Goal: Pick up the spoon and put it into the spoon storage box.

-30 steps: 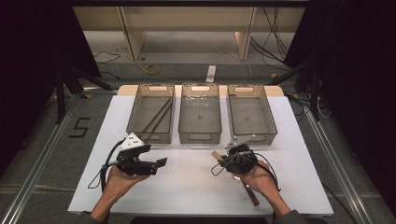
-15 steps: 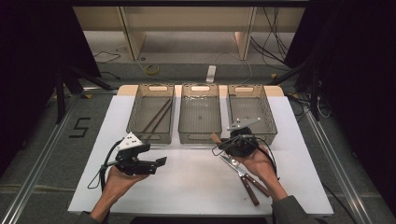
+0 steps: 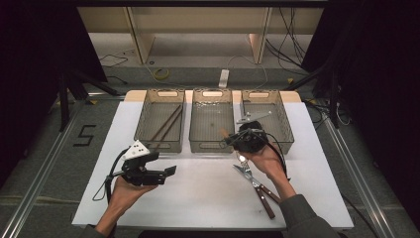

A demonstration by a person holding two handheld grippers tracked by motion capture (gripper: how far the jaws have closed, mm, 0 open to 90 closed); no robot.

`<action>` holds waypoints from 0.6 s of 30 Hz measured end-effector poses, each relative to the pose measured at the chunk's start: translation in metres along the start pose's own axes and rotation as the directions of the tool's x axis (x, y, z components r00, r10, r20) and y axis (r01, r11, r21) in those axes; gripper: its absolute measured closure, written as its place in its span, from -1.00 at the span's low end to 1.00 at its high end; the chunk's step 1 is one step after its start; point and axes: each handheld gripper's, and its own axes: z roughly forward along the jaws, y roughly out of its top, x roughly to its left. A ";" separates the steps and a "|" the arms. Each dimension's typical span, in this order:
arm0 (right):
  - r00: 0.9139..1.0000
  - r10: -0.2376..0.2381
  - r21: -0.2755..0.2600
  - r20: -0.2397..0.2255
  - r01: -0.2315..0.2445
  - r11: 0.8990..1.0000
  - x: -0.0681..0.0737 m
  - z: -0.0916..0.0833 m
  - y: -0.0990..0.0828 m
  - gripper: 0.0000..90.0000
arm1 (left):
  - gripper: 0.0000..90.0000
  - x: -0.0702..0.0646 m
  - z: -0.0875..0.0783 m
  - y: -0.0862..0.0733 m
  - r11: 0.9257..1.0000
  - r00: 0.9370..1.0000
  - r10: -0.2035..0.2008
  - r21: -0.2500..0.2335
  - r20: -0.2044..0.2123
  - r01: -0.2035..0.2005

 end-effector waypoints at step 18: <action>1.000 0.020 -0.008 0.010 -0.020 1.000 -0.006 0.025 0.041 0.70 | -0.65 0.001 -0.001 0.000 1.000 1.000 -0.002 -0.016 0.002 0.002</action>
